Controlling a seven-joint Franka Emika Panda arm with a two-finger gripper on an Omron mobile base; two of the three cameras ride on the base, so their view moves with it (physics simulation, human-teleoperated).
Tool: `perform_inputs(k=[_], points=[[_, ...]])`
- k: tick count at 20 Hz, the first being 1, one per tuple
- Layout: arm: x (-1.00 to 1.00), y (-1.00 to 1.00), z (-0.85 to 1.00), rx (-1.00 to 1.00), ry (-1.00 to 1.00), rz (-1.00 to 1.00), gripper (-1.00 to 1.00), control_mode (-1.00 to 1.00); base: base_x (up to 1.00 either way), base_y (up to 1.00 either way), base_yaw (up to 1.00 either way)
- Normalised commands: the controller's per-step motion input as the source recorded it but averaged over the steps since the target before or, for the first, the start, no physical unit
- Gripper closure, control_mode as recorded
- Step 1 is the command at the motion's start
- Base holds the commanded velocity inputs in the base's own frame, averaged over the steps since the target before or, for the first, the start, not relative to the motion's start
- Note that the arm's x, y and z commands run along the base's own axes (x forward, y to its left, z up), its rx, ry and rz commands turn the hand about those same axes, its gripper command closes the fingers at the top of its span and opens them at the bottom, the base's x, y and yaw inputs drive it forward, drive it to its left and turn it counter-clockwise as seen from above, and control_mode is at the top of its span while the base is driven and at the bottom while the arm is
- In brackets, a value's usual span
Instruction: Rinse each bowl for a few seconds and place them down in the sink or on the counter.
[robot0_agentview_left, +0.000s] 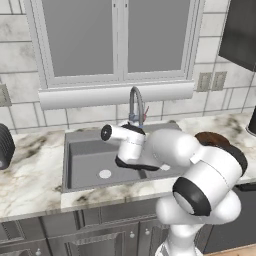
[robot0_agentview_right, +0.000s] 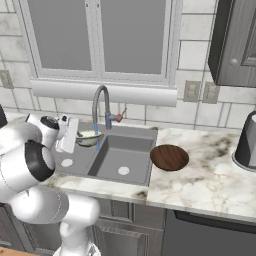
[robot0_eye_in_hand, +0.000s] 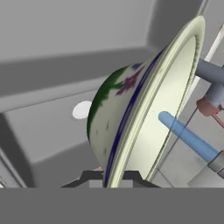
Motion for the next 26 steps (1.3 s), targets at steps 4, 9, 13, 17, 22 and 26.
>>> perform_inputs(k=[4,9,13,17,22,26], points=[[0.35,0.00,-0.12,0.00,0.00,-0.01,1.00,-1.00,0.00,0.00,0.00],[0.13,0.01,-0.03,-0.01,-0.05,-0.01,1.00,-1.00,0.00,0.00,0.00],[-0.17,0.21,0.02,0.00,-0.12,0.00,1.00,-1.00,0.00,0.00,0.00],[-0.32,0.28,0.09,0.00,-0.12,0.00,1.00,-1.00,0.00,0.00,0.00],[-0.22,0.28,0.29,0.00,-0.09,0.05,1.00,-1.00,0.00,0.00,0.00],[-0.15,0.32,0.41,0.00,-0.04,0.13,1.00,-1.00,0.00,0.00,0.00]])
